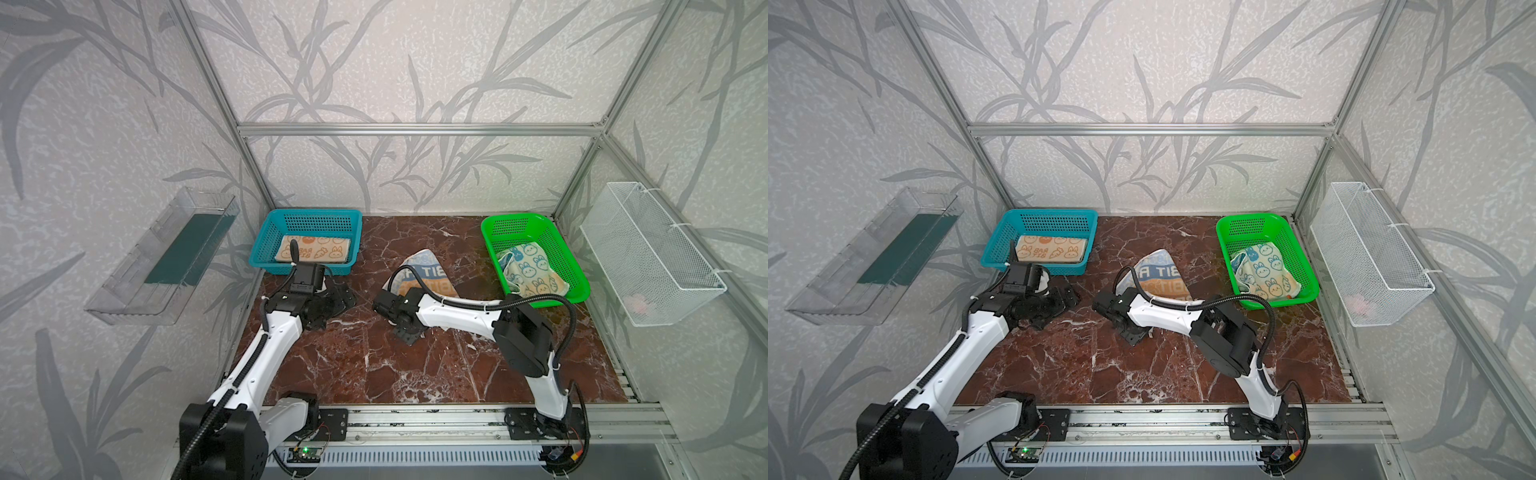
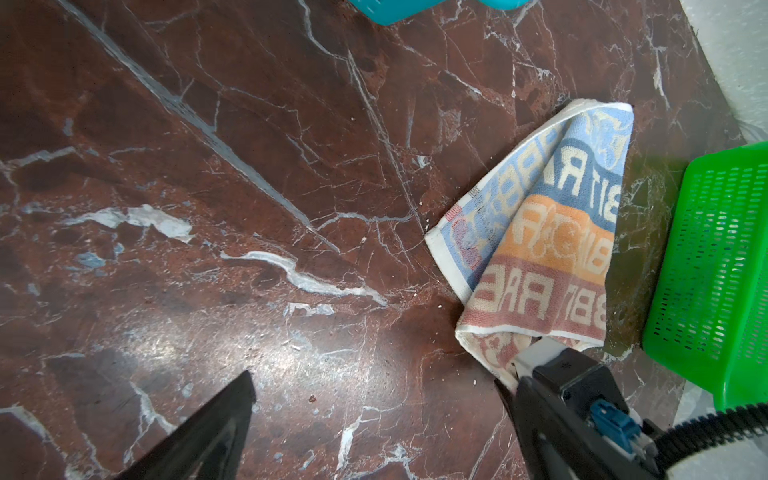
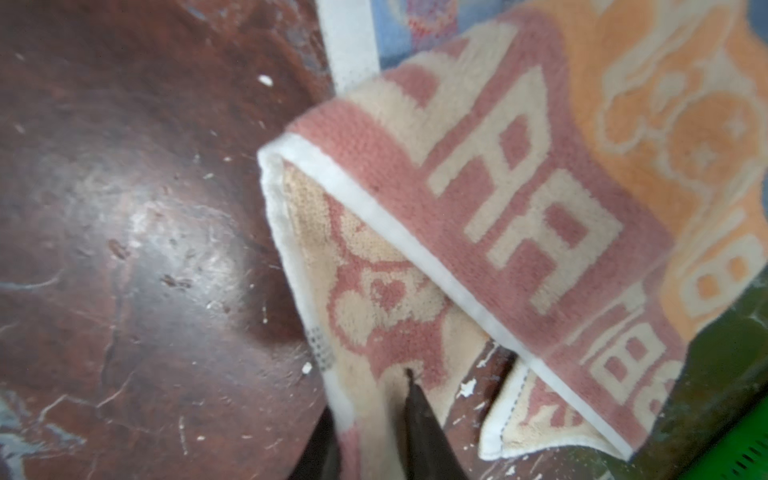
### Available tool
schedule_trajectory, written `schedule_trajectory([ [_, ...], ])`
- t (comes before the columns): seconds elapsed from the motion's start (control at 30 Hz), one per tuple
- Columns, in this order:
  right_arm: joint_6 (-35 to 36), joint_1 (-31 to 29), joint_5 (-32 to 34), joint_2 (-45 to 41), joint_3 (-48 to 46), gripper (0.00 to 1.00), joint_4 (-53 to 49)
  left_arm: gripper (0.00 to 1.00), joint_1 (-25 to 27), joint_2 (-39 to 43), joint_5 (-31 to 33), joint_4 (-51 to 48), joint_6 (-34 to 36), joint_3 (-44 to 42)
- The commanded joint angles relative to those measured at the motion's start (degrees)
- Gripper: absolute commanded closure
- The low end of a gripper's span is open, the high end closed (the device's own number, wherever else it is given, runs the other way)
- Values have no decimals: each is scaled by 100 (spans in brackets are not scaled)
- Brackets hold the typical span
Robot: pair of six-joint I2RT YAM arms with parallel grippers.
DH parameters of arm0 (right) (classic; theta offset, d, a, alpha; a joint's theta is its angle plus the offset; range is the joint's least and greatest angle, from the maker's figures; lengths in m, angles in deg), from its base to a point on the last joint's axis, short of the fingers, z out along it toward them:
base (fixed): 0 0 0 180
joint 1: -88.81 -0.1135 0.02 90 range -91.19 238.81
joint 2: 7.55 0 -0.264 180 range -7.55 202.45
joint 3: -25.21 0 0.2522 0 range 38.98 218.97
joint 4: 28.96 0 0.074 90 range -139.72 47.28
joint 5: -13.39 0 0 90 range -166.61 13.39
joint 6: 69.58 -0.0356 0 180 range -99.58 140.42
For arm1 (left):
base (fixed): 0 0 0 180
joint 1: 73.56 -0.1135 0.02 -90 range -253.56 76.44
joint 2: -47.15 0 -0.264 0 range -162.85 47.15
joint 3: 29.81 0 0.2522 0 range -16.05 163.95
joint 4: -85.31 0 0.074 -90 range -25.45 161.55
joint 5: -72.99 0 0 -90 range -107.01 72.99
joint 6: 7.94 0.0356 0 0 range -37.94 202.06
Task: Fold and stack the towels
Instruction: 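Grasp the two near corners of the striped towel with left and right grippers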
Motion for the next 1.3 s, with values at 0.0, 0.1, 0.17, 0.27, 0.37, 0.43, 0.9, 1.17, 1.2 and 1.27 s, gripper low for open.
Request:
schedule_trajectory([
  [0.0, -93, -5, 230, -325, -54, 85, -38, 1, -19, 69, -176, 140, -27, -49],
  [0.1, -282, 355, -369, -787, -315, 94, 297, 1, -13, 77, -153, 72, 34, 2],
  [0.17, -542, 782, -946, -1202, -675, 98, 644, 1, -2, 82, -159, 33, 45, 52],
  [0.27, -828, 1519, -1716, -1634, -1183, 100, 1076, 1, 104, 48, -149, 39, 29, 113],
  [0.37, -978, 2221, -2147, -1746, -1445, 100, 1162, 1, 350, -75, -95, 101, -32, 182],
  [0.43, -1042, 2614, -2380, -1693, -1566, 100, 1181, 1, 608, -202, 53, 128, -67, 259],
  [0.9, -979, 3536, -2301, -1625, -2113, 56, 927, 1, 2098, -1631, 333, 138, -97, 1036],
  [1.17, -636, 3473, -1923, -2437, -2492, 44, 709, 1, 2384, -1956, 550, 1, 45, 1213],
  [1.2, -594, 3472, -1953, -2462, -2534, 44, 776, 1, 2419, -1993, 552, -5, 41, 1230],
  [1.27, -470, 3476, -2155, -2428, -2538, 45, 853, 1, 2484, -2060, 546, 33, 7, 1242],
])
